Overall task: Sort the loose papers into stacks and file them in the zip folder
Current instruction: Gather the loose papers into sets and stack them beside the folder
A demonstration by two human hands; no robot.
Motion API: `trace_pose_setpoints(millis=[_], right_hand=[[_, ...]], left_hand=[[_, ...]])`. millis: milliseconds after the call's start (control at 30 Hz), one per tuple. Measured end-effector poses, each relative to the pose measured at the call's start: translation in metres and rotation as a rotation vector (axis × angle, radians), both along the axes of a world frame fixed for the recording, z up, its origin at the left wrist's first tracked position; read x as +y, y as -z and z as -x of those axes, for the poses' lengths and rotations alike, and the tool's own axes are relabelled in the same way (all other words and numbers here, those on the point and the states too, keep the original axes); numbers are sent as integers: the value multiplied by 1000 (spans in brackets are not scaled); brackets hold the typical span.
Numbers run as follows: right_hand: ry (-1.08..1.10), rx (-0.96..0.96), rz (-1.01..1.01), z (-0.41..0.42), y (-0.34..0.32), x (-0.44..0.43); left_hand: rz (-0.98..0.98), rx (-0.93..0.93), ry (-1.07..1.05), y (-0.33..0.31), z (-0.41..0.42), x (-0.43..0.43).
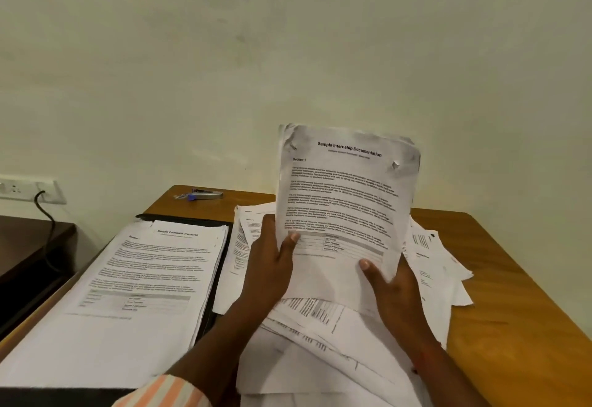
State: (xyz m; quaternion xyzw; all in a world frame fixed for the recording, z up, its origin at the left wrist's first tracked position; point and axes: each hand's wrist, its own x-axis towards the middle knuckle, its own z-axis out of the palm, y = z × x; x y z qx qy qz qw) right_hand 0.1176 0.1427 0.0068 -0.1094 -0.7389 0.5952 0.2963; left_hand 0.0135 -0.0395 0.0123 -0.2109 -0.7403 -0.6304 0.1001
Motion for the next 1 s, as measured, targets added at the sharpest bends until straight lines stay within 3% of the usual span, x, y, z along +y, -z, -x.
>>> trace_pose_setpoints(millis=[100,233,400,500,667,800,1000], right_hand=[[6,15,1,2,3,7],[-42,-80,-142,5,12,9],[50,-53,-169,5,1,23],[174,-331,-516,10,13,49],[118,-733,-839,19,22,60],[148,-743,-786,23,25,64],[162,-556,-571,18,23,70]], left_hand=[[-10,30,-34,0,0,1],[15,-26,-30,7,7,2],[-166,-115,-109,5,17,-6],[-265,-245,-151,9,27,-13],[-381,-384,-214,17,40,-16],[-424,-440,-210,18,44,-18],[-388,-465,-163,21,45,-18]])
